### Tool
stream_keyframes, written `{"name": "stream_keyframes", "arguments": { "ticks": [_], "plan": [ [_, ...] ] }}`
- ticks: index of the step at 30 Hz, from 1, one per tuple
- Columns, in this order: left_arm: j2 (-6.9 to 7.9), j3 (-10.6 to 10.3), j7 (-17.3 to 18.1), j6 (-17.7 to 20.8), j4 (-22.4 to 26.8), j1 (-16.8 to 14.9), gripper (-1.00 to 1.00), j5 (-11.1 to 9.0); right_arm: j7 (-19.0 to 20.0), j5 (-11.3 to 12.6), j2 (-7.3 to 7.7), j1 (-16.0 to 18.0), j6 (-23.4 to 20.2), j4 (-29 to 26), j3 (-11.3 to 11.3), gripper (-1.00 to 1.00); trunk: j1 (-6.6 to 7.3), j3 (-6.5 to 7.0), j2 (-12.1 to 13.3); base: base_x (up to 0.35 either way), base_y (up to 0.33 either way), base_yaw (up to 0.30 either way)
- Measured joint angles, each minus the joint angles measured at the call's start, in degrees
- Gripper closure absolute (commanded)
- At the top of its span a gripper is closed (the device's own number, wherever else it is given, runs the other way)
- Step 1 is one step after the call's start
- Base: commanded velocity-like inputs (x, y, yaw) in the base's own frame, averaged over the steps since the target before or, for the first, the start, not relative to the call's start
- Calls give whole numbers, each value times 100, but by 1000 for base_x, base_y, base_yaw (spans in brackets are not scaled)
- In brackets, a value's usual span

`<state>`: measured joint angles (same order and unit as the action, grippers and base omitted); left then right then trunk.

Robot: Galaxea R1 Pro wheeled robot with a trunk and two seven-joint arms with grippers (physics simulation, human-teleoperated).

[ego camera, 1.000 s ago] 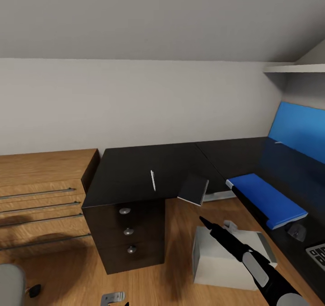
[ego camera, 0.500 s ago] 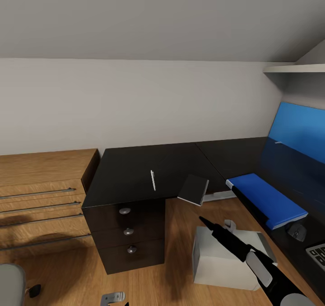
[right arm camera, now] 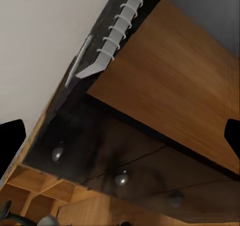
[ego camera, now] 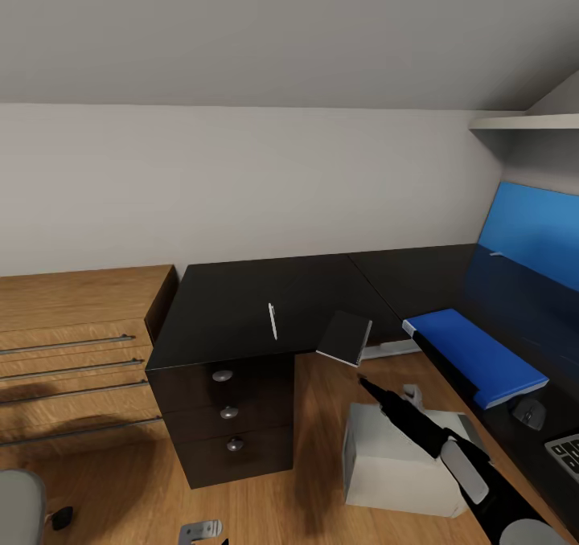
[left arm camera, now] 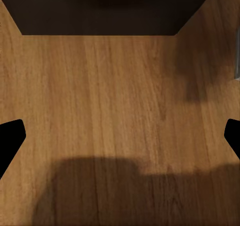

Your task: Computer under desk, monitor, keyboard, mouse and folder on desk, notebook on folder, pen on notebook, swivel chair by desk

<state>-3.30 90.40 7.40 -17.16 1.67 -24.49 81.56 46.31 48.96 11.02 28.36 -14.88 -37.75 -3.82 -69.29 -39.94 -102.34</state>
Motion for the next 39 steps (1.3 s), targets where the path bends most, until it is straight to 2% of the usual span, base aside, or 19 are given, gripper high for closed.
{"name": "stream_keyframes", "arguments": {
  "ticks": [2, 8, 14, 39],
  "plan": [
    [1, 0, -9, 1, 0, 1, -100, 0, -7, -2, -2, 0, -116, -284, 11, -100, 0, 0, 0, 0, 0, 0],
    [2, 1, -24, 1, 0, 4, -100, 0, -176, -15, -21, -1, -270, -498, 31, -100, 0, 0, 0, 0, 0, 0],
    [2, 0, -27, -1, 1, 7, -100, 0, -306, -17, -29, -1, -182, -529, 40, -100, 1, 0, 0, 61, 0, 0],
    [2, 0, -18, 3, 0, 8, -100, 0, -339, -18, -61, -1, -152, -459, 26, -100, 0, 0, 0, 46, 9, 0]
  ]
}}
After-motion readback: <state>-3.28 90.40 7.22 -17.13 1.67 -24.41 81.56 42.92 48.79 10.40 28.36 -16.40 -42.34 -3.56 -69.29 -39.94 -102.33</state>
